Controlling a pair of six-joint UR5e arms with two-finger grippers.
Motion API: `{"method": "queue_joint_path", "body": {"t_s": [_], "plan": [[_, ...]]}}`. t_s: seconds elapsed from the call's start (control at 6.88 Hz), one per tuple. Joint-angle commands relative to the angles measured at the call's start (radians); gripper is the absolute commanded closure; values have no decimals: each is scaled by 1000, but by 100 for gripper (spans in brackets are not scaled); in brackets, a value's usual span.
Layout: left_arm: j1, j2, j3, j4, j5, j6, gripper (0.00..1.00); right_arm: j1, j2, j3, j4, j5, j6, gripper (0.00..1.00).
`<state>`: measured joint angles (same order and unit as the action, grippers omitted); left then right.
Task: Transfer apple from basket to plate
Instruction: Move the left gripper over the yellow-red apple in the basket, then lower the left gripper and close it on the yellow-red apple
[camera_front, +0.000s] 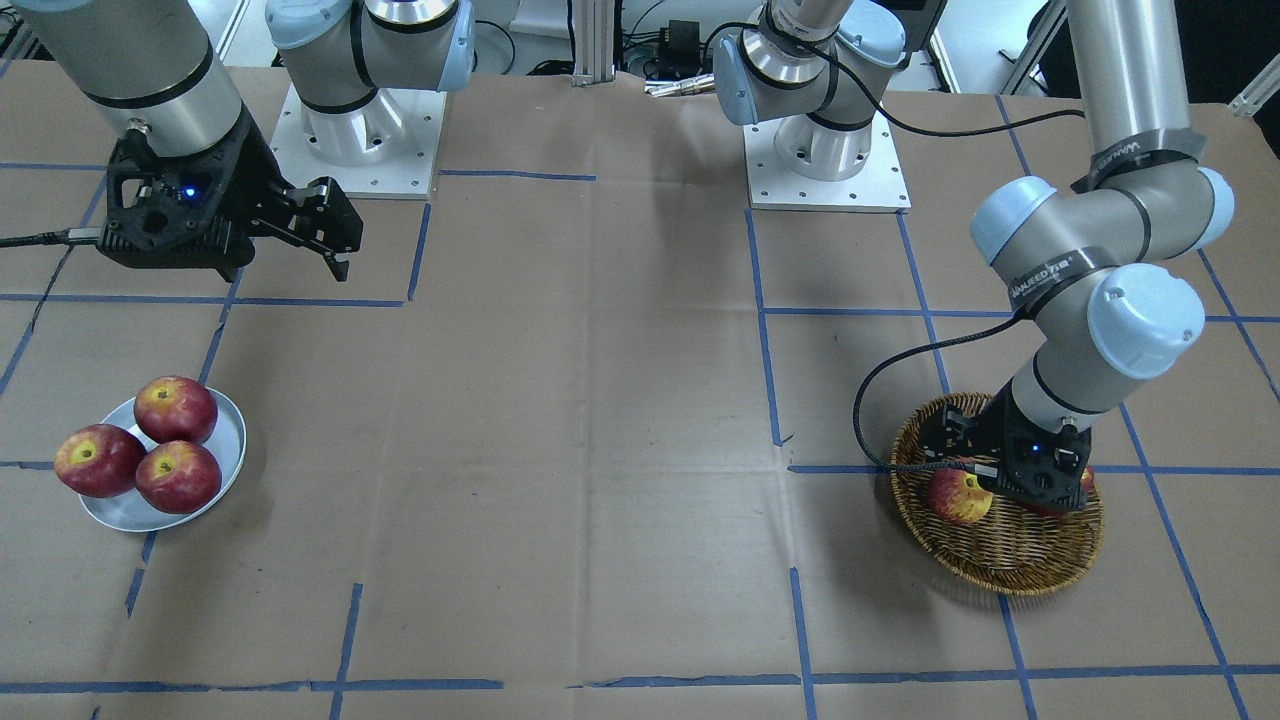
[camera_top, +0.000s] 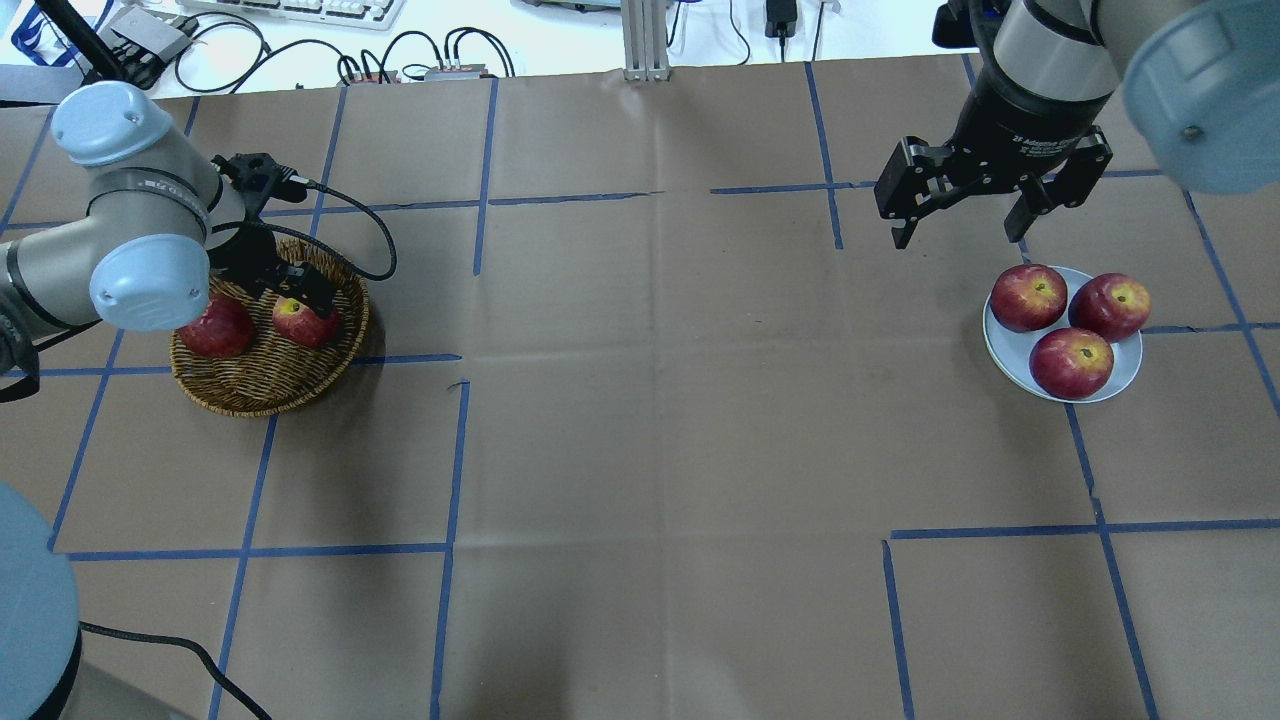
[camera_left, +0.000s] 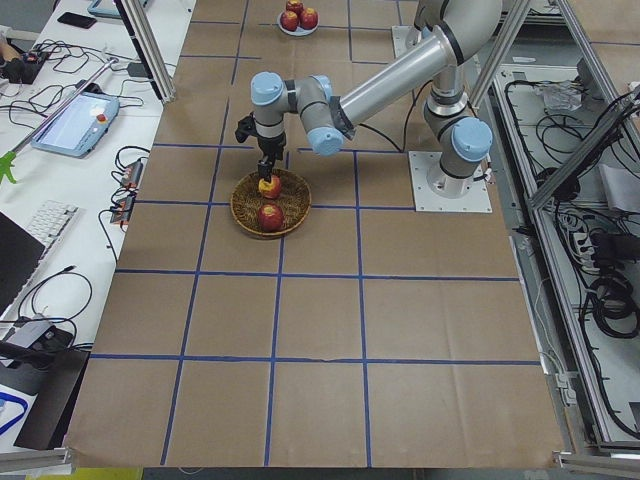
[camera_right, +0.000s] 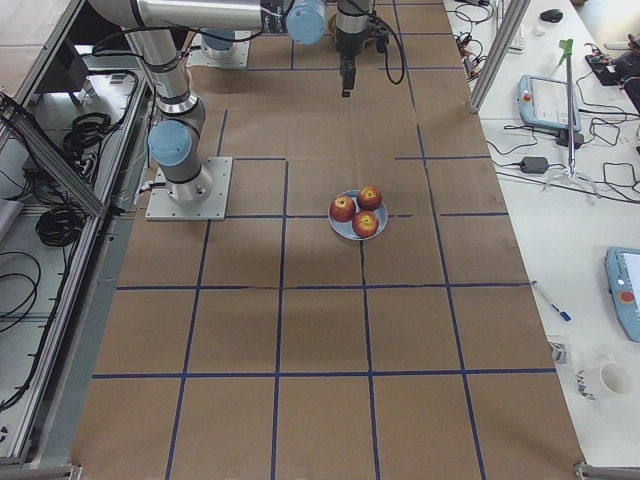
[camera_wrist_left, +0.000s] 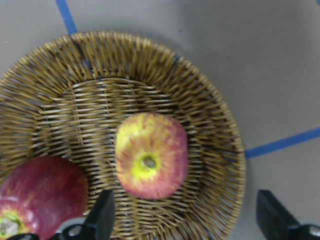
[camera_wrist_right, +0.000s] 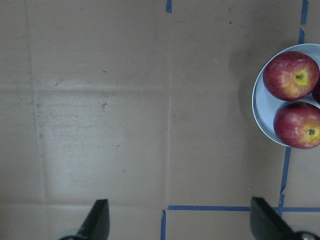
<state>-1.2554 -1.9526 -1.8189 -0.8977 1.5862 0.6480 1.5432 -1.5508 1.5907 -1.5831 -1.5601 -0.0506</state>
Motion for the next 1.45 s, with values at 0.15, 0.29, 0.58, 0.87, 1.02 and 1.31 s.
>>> {"method": "queue_joint_path", "body": {"t_s": [0.15, 0.29, 0.58, 0.87, 1.02, 1.31], "plan": [[10, -58, -14, 34, 3, 5, 2, 0, 0, 0, 0, 0, 2, 0], [11, -75, -10, 36, 1, 5, 10, 0, 0, 0, 0, 0, 0, 0], [11, -75, 4, 34, 26, 7, 45, 0, 0, 0, 0, -2, 2, 0], [-1, -33, 6, 8, 37, -1, 51, 0, 0, 0, 0, -2, 0, 0], [-19, 31, 30, -77, 35, -36, 51, 0, 0, 0, 0, 0, 0, 0], [-172, 98, 72, -187, 32, -244, 51, 0, 0, 0, 0, 0, 0, 0]]}}
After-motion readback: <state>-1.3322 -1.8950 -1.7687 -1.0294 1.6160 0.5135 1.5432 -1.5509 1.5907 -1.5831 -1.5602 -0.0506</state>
